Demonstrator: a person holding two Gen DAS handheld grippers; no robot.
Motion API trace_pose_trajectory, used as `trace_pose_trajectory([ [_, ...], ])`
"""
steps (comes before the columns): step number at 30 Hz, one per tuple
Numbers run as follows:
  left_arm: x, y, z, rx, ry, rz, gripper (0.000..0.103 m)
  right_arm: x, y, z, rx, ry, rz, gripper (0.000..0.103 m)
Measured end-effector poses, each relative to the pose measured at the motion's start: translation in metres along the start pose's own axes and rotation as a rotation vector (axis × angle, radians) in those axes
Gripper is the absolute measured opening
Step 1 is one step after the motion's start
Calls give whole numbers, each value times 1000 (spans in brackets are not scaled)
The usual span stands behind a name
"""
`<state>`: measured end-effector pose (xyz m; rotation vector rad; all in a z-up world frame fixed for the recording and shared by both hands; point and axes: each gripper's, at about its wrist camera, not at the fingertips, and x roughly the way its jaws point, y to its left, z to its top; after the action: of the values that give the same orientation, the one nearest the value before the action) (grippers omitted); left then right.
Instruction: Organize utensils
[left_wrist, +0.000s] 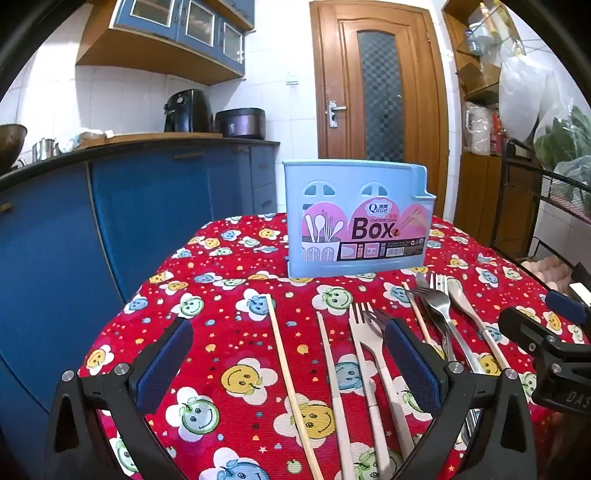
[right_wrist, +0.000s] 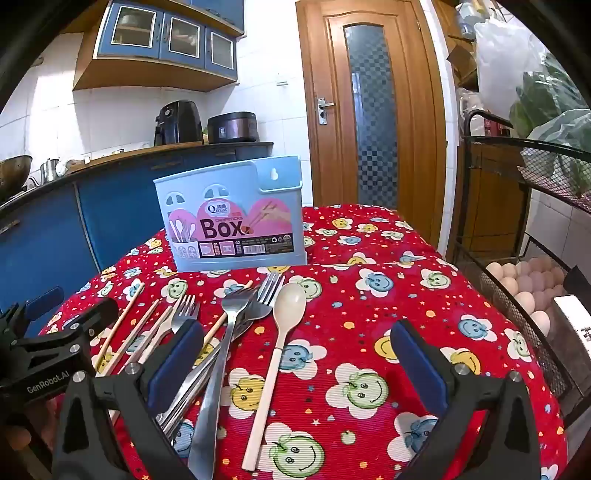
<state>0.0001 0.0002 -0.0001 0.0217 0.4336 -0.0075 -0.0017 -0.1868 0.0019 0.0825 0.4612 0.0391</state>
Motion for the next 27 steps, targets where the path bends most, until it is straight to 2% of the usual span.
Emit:
trace_pose_trajectory([
  [27,1,0,0,13,-12,6,103,0,0,0,-1,-2,-1,103],
])
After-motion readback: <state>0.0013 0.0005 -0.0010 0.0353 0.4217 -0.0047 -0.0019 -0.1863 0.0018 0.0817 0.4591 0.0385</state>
